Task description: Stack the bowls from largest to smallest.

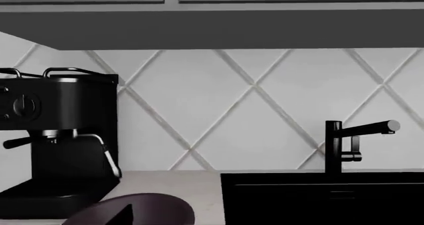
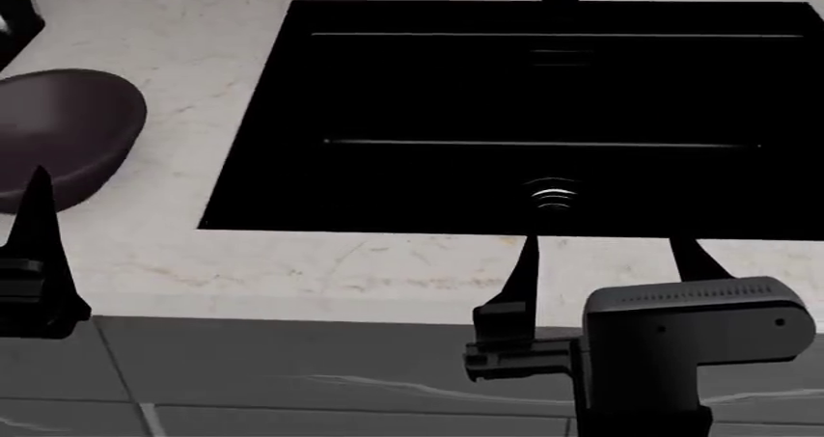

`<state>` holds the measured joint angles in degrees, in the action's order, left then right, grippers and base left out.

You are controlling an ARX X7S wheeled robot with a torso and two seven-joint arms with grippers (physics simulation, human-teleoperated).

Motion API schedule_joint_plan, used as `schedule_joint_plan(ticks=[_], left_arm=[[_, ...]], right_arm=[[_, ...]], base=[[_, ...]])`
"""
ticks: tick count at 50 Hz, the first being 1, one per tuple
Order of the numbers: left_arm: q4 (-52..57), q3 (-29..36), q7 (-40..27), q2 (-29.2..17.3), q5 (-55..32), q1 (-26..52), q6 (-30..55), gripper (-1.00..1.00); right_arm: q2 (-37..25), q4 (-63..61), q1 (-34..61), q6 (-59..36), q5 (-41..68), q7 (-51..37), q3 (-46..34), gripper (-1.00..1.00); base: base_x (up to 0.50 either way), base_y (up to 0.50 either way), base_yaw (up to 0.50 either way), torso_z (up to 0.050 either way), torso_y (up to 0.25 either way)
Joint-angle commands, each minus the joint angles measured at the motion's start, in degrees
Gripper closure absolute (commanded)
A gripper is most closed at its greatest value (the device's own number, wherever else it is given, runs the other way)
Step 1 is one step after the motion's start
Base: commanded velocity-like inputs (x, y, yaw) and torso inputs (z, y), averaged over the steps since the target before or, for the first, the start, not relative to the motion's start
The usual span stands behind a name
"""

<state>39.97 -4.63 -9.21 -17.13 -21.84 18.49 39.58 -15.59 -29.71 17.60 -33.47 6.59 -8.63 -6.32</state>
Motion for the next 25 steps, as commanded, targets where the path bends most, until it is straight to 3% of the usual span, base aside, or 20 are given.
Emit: schedule_joint_plan(ticks=[1, 25], left_arm=[[-0.12, 0.08, -0.17, -0.16, -0.34, -0.03, -0.15, -1.0], [-0.05, 0.01, -0.91, -0.39, -1.1, -0.44, -0.07, -1.0]], right_arm=[[-0.15, 0.03, -0.08, 0.0, 0.15, -0.32, -0.28, -1.0], [-0.68, -0.57, -1.09, 0.39, 0.61, -1.02, -0.27, -1.0]], base=[[0.0, 0.5, 0.0, 0.0, 0.0], [0.0, 0.5, 0.0, 0.0, 0.0]])
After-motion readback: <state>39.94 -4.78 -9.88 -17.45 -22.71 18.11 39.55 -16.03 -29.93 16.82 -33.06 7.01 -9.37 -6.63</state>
